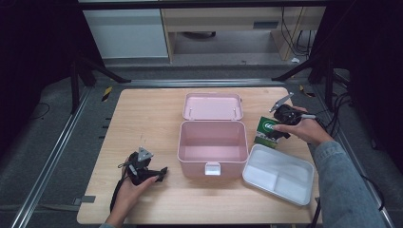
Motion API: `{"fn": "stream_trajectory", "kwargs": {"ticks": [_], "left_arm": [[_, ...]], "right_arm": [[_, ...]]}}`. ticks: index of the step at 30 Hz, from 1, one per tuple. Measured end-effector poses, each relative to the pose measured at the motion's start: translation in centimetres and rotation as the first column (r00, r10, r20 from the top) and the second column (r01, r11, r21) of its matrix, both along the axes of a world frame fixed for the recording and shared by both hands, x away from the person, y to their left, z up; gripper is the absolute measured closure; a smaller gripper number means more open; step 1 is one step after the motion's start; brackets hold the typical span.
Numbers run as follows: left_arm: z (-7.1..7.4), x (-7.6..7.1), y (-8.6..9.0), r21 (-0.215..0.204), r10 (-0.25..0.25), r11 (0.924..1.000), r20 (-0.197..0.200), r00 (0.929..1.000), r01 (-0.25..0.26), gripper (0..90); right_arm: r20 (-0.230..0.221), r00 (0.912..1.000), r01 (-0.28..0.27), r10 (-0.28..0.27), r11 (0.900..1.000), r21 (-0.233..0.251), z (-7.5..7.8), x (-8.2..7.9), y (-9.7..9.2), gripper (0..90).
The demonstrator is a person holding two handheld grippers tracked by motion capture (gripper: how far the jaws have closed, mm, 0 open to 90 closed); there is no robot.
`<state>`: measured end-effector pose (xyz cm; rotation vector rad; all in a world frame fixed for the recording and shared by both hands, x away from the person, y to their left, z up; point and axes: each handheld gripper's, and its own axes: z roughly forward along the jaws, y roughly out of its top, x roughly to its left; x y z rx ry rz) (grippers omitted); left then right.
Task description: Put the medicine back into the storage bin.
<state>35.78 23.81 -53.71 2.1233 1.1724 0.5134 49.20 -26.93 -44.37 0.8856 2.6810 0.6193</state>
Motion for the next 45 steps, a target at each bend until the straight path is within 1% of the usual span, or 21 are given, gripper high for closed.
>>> {"fn": "stream_trajectory", "kwargs": {"ticks": [1,3,4,6,8,11,13,14,20,24,30,31,35,38,41,43,45], "left_arm": [[0.0,0.0,0.0,0.000,0.000,1.0000,0.000,1.0000,0.000,1.6],[0.0,0.0,0.0,-0.001,0.000,1.0000,0.000,1.0000,0.000,1.6],[0.0,0.0,0.0,0.000,0.001,1.0000,0.001,1.0000,-0.001,1.6],[0.0,0.0,0.0,0.000,0.001,1.0000,0.000,1.0000,-0.001,1.6],[0.0,0.0,0.0,-0.002,0.000,1.0000,0.000,1.0000,0.000,1.6],[0.0,0.0,0.0,-0.001,0.000,1.0000,0.000,1.0000,0.000,1.6],[0.0,0.0,0.0,-0.001,0.000,1.0000,0.000,1.0000,0.000,1.6],[0.0,0.0,0.0,0.001,0.001,1.0000,0.001,1.0000,-0.001,1.6],[0.0,0.0,0.0,-0.001,0.000,1.0000,0.000,1.0000,0.000,1.6],[0.0,0.0,0.0,0.001,0.000,1.0000,0.002,1.0000,0.000,1.6],[0.0,0.0,0.0,0.001,0.001,1.0000,0.002,1.0000,-0.001,1.6],[0.0,0.0,0.0,0.001,0.001,1.0000,0.001,1.0000,-0.001,1.6],[0.0,0.0,0.0,0.001,0.002,1.0000,0.002,1.0000,-0.002,1.6],[0.0,0.0,0.0,0.002,0.003,1.0000,0.002,1.0000,-0.003,1.6],[0.0,0.0,0.0,0.006,0.001,1.0000,0.004,1.0000,-0.001,1.7],[0.0,0.0,0.0,0.002,0.003,1.0000,0.001,1.0000,-0.003,1.6],[0.0,0.0,0.0,0.000,0.003,1.0000,0.000,1.0000,-0.003,1.7]], "right_arm": [[-0.002,1.0000,0.000,0.000,0.9999,-0.015,-0.2,0.3,0.0,9.3],[-0.005,1.0000,0.001,-0.002,0.9998,-0.022,-0.3,0.5,0.0,9.7],[-0.012,0.9999,0.007,-0.007,0.9996,-0.028,-0.5,0.7,0.0,8.3],[-0.040,0.9992,-0.006,0.005,0.9994,-0.035,-0.8,1.2,0.1,6.7],[-0.048,0.9988,-0.008,0.006,0.9992,-0.038,-0.9,1.3,0.1,6.7],[-0.063,0.9977,-0.029,0.026,0.9985,-0.046,-1.4,1.6,0.4,6.9],[-0.070,0.9972,-0.029,0.026,0.9984,-0.048,-1.5,1.8,0.5,6.7],[-0.084,0.9959,-0.035,0.031,0.9983,-0.046,-1.7,2.0,0.6,6.9],[-0.110,0.9931,-0.048,0.042,0.9974,-0.053,-2.2,2.4,0.9,8.1],[-0.136,0.9894,-0.059,0.050,0.9962,-0.064,-2.4,2.8,1.2,8.7],[-0.150,0.9868,-0.071,0.060,0.9949,-0.072,-2.5,3.0,1.2,9.9],[-0.157,0.9854,-0.079,0.065,0.9937,-0.080,-2.4,3.0,1.1,11.7],[-0.159,0.9849,-0.086,0.069,0.9914,-0.099,-2.3,2.9,1.0,14.6],[-0.168,0.9837,-0.081,0.064,0.9918,-0.099,-2.2,2.9,0.8,15.6],[-0.167,0.9842,-0.075,0.058,0.9920,-0.101,-2.1,2.8,0.7,16.1],[-0.147,0.9877,-0.069,0.053,0.9921,-0.105,-1.8,2.6,0.5,16.5],[-0.132,0.9904,-0.051,0.040,0.9951,-0.085,-1.2,2.4,0.2,16.5]]}}
